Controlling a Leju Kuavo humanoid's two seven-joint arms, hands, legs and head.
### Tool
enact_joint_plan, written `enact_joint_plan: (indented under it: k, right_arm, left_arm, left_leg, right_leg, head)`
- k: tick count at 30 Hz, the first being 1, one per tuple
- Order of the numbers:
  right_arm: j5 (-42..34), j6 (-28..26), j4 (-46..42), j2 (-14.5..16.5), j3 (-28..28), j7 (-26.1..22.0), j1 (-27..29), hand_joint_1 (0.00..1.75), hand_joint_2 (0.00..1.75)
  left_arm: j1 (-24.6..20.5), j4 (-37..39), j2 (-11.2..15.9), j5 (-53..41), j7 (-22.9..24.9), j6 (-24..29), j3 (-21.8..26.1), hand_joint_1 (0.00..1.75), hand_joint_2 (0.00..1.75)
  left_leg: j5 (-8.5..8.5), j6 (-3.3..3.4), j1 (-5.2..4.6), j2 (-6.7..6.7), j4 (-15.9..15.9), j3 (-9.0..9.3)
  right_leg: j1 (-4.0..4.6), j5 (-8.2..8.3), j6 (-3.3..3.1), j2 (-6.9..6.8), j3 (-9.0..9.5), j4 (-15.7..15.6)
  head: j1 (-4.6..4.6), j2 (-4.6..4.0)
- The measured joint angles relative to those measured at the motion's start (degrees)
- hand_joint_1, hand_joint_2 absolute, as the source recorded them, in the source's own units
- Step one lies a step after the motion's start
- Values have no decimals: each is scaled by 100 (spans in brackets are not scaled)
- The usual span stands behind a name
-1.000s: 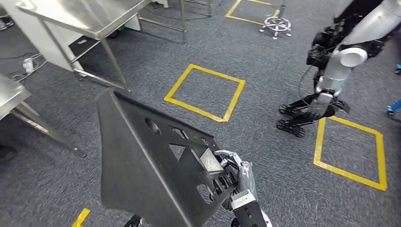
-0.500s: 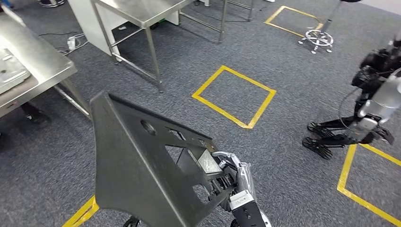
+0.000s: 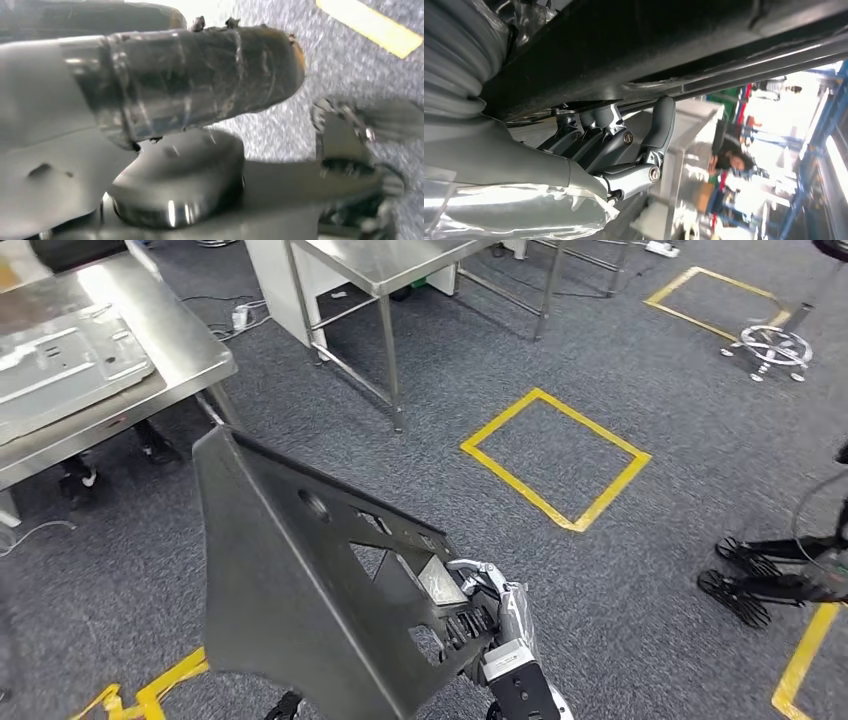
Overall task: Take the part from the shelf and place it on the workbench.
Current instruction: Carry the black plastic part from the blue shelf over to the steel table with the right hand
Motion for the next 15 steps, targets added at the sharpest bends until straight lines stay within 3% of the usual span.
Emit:
enact_joint_plan:
  k: [2, 3, 5, 7, 9, 10, 11, 12, 13, 15]
  right_arm:
    - [-1, 0, -1, -2, 1, 13, 10, 175, 175]
    - [-1, 0, -1, -2, 2, 15, 11, 175, 175]
    - [-1, 0, -1, -1, 2, 19, 8, 175, 175]
    - [2, -1, -3, -2, 1, 25, 8, 175, 175]
    - [6, -1, -6, -3, 4, 39, 7, 175, 175]
    - [9, -1, -7, -3, 7, 48, 5, 175, 175]
    - [11, 0, -8, -2, 9, 58, -1, 175, 175]
    - [15, 0, -9, -2, 13, 66, -5, 175, 175]
    - [17, 0, -9, -3, 16, 73, -7, 175, 175]
    - [19, 0, -6, -9, 25, 80, 6, 175, 175]
  left_arm:
    - [-1, -3, 8, 0, 9, 0, -2, 0, 0]
    - [4, -3, 13, 0, 12, 2, -3, 0, 0]
    - [7, -4, 26, 0, 13, 4, -3, 0, 0]
    - [-18, -7, 35, -1, 14, 6, -2, 0, 0]
    - [-39, -18, 35, -4, 20, 7, -2, 0, 0]
    - [-37, -23, 35, -8, 24, 8, -2, 0, 0]
    - [-25, -27, 34, -11, 25, 9, -2, 0, 0]
    - [-15, -29, 28, -15, 25, 13, -3, 0, 0]
    - [-12, -32, 19, -18, 22, 19, -4, 0, 0]
    - [-18, -38, -7, -20, 20, 35, -9, 0, 0]
  left_leg:
    - [-236, -23, 4, 97, 627, -242]
    - [-193, -28, 4, 118, 637, -211]
    - [127, -14, 0, 225, 16, 179]
    - [360, 45, -38, 471, -752, 609]
    - [394, 118, -78, 564, -1032, 722]
    - [409, 158, -79, 493, -1038, 702]
    - [424, 189, -66, 428, -1045, 690]
    - [442, 222, -50, 360, -1051, 682]
    - [464, 255, -32, 295, -1059, 672]
    - [497, 300, -15, 158, -1060, 639]
  right_leg:
    - [9, -4, -3, -173, -3, 2]
    - [11, -6, -2, -253, -2, 4]
    - [16, -15, 12, -392, 7, 14]
    - [45, -38, 54, -508, 15, 38]
    - [74, -56, 110, -626, 14, 62]
    - [78, -62, 138, -697, 18, 68]
    - [73, -83, 172, -704, 22, 83]
    - [62, -147, 210, -612, 2, 154]
    - [48, -275, 249, -458, -69, 340]
    - [23, -671, 304, -118, -394, 1069]
  head:
    - [0, 0]
    - [0, 0]
    - [-1, 0]
    - [1, 0]
    - [11, 0]
    - [15, 0]
    - [18, 0]
    - [21, 0]
    - [28, 0]
    - [42, 0]
